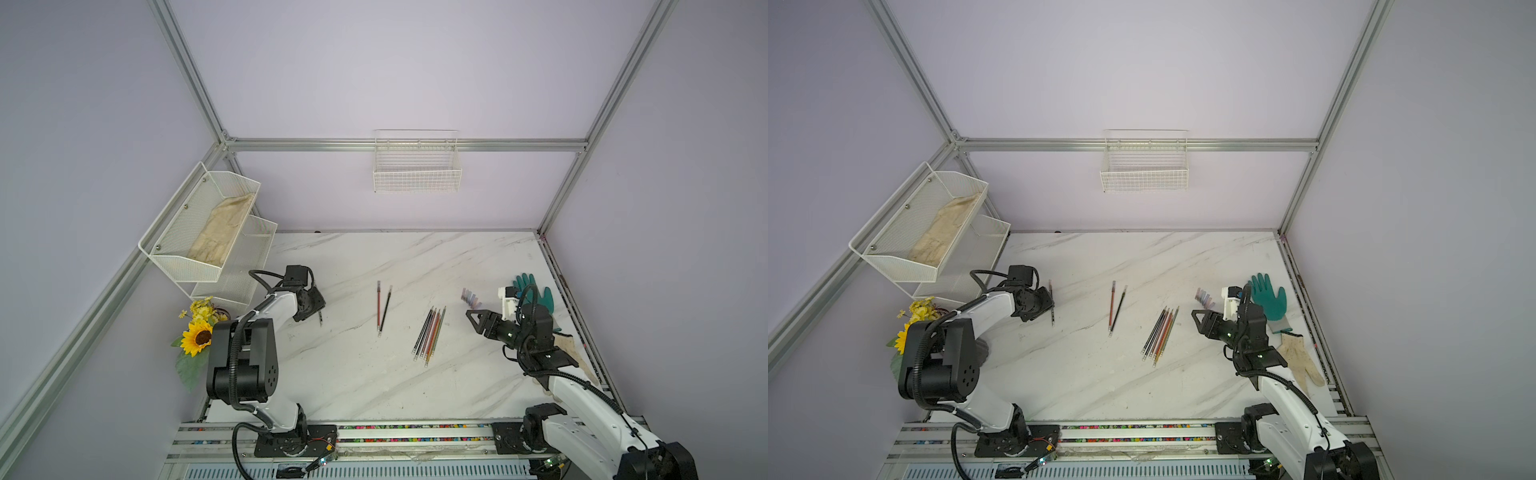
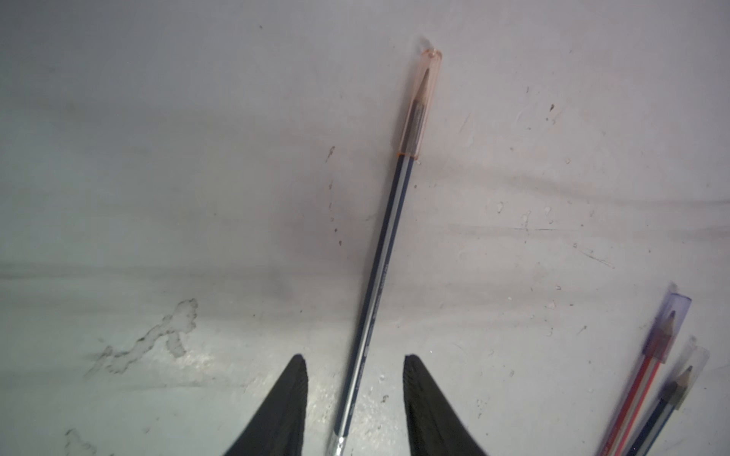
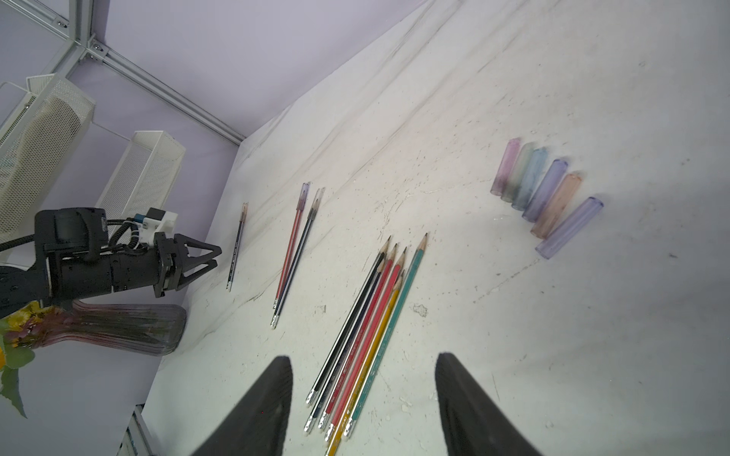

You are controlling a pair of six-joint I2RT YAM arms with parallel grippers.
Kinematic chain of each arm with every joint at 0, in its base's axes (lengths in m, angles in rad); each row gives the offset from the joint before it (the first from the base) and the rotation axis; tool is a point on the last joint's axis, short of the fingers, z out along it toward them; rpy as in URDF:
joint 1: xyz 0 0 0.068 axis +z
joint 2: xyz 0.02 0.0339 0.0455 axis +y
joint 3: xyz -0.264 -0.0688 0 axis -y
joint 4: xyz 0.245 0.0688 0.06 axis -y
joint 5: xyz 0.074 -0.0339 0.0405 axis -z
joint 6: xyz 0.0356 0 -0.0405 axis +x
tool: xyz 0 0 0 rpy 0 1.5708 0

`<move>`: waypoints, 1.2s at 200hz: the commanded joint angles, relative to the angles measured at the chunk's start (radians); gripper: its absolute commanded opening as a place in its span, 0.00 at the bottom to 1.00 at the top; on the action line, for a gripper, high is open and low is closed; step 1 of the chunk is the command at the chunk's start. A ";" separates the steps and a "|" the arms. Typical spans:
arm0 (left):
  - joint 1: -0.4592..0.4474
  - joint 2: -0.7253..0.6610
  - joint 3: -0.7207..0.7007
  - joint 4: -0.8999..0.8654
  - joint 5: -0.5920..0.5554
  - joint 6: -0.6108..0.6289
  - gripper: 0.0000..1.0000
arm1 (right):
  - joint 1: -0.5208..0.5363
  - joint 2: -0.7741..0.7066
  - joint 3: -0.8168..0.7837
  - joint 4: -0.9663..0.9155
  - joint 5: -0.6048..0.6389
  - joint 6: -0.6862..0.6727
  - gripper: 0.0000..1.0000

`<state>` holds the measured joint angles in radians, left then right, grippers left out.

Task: Remove the protective cover of the pencils
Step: Adjust the pencil at the center of the board, then pick up the pencil from the center of the board.

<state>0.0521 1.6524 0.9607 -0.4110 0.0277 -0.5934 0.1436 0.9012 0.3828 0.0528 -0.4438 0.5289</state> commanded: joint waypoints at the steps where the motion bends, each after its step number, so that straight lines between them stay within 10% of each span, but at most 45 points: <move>1: -0.007 0.064 0.070 -0.003 0.068 0.044 0.41 | -0.003 -0.008 -0.007 0.022 -0.003 -0.015 0.61; 150: -0.165 0.302 0.338 -0.338 -0.194 0.165 0.29 | -0.003 -0.022 -0.012 0.025 -0.006 -0.013 0.61; 240: -0.156 0.341 0.408 -0.420 -0.124 0.199 0.05 | -0.003 -0.050 -0.019 0.025 -0.003 -0.011 0.61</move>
<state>-0.1116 1.9617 1.3396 -0.7494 -0.1371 -0.4187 0.1436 0.8627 0.3775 0.0566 -0.4438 0.5293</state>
